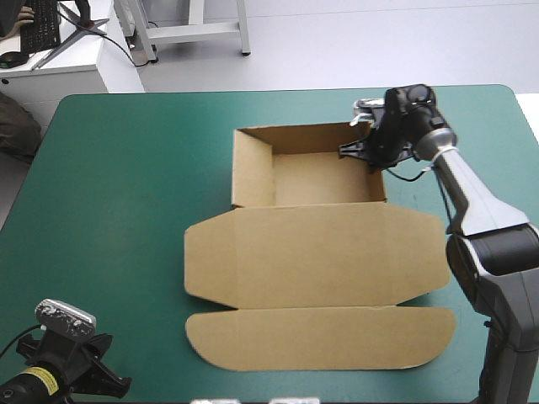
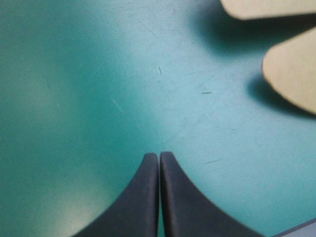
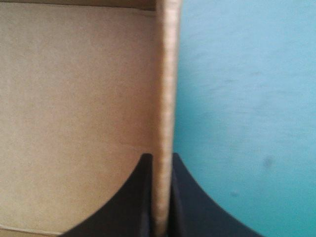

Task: Fold the box

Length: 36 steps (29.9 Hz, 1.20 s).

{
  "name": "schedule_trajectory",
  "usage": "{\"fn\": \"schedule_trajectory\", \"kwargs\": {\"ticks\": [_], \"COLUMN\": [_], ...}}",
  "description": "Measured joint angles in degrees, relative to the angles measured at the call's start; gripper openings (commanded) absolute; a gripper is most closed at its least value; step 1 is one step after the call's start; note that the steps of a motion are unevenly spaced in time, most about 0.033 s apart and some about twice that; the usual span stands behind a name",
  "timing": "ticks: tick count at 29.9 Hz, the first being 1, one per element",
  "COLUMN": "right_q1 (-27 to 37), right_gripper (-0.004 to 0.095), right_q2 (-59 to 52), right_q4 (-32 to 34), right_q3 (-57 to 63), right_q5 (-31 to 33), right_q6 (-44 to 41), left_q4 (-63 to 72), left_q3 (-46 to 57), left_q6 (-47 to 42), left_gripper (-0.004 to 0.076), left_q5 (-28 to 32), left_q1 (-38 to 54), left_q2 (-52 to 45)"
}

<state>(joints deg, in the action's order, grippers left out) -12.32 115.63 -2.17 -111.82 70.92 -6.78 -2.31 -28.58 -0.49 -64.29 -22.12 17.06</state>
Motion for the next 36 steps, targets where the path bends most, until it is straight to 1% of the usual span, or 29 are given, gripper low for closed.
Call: {"fn": "schedule_trajectory", "kwargs": {"ticks": [5,11,13,16,19,20,21,23,24,25,26,27,28,29,31,36], "right_q1": [12.83,29.03,33.61,38.01,40.16,40.4,40.53,40.64,40.64,40.64,40.64,40.64,40.64,40.64,40.72,40.86], "right_gripper": [-0.0001,-0.0001,0.0,0.0,0.0019,0.0048,0.0095,0.0222,0.0323,0.037,0.045,0.05,0.0527,0.0543,0.0545,0.053], "right_q2": [-4.53,-5.91,-5.91,-5.91,-5.91,-5.91,-5.91,-5.91,-5.91,-5.91,-5.91,-5.91,-5.98,-6.13,-6.68,-9.11], "right_q4": [1.62,2.17,2.17,2.84,4.56,4.87,5.25,5.65,5.59,5.45,5.16,5.09,5.09,5.09,5.03,4.52], "right_q3": [0.0,0.0,0.0,0.0,0.0,0.0,0.0,0.0,0.0,0.0,0.0,0.0,0.0,0.0,0.0,0.0], "right_q5": [-0.05,0.07,0.12,0.19,0.37,0.37,0.37,0.42,0.42,0.42,0.43,0.48,0.48,0.48,0.48,0.48], "right_q6": [3.52,6.23,6.28,6.28,6.01,5.63,5.04,3.57,2.59,1.16,0.62,0.23,0.12,0.17,0.23,0.41], "left_q4": [0.0,0.0,0.0,0.0,0.0,0.0,0.0,0.0,0.0,0.0,0.0,0.0,0.0,0.0,0.02,0.02], "left_q3": [0.0,0.0,0.0,0.0,0.0,0.0,0.0,0.0,0.0,0.0,0.0,0.0,0.0,0.0,0.0,0.0], "left_q6": [0.0,0.0,0.0,0.0,0.0,0.0,0.0,0.0,0.0,0.0,0.0,0.0,0.0,0.0,0.0,0.0], "left_gripper": [-0.0009,-0.0009,-0.0009,-0.0009,-0.0009,-0.0009,-0.0009,-0.0009,-0.0009,-0.0009,-0.0009,-0.0009,-0.0009,-0.0009,-0.0009,-0.0009], "left_q5": [0.07,0.17,0.17,0.21,0.21,0.21,0.21,0.21,0.21,0.21,0.21,0.21,0.21,0.21,0.21,0.21], "left_q1": [0.0,0.0,0.0,0.0,0.0,0.0,0.0,0.0,0.0,0.0,0.0,0.0,0.0,0.0,0.0,0.0], "left_q2": [0.0,0.0,0.0,0.0,0.0,0.0,0.0,0.0,0.0,0.0,0.0,0.0,0.0,0.0,0.0,0.0]}}
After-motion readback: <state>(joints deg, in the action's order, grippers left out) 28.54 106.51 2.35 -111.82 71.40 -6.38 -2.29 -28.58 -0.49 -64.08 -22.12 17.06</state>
